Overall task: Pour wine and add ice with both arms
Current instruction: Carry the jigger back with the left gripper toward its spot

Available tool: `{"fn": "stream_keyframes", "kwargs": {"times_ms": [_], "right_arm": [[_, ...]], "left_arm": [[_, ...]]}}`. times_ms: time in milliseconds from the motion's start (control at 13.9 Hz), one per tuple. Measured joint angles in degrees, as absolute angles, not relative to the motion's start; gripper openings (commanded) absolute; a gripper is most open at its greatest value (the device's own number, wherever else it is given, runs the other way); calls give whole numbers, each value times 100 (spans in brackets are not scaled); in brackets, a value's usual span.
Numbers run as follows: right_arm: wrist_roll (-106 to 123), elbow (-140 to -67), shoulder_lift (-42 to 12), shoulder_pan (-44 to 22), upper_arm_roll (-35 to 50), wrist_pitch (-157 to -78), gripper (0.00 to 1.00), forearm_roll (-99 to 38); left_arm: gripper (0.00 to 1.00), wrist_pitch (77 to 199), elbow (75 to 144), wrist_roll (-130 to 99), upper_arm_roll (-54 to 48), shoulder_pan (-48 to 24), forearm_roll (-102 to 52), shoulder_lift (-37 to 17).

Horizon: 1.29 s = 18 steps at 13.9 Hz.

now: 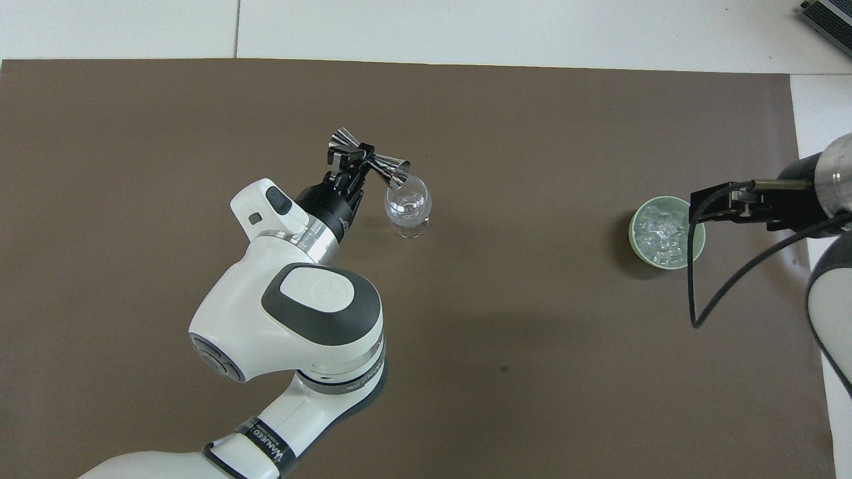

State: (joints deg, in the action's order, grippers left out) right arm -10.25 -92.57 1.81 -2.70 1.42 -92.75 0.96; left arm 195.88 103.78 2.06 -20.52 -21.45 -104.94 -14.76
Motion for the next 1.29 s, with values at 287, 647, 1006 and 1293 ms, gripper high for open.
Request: {"fn": "stream_keyframes", "kwargs": {"times_ms": [287, 647, 1006, 1293], "right_arm": [[-1025, -9257, 181, -270, 142, -9275, 100, 96], [-1025, -9257, 181, -270, 142, -9275, 100, 96], [-1025, -9257, 181, -270, 142, -9275, 100, 96], [-1025, -9257, 181, -270, 142, -9275, 100, 96]], "left_arm": [[0, 19369, 10460, -418, -2047, -1786, -10541, -1314], [0, 18492, 11026, -1677, -2034, -1137, -10564, -774], [0, 17860, 11547, -3250, -2019, -644, -10585, -427], [0, 16947, 12145, -4193, -1998, -16, -10587, -90]]}}
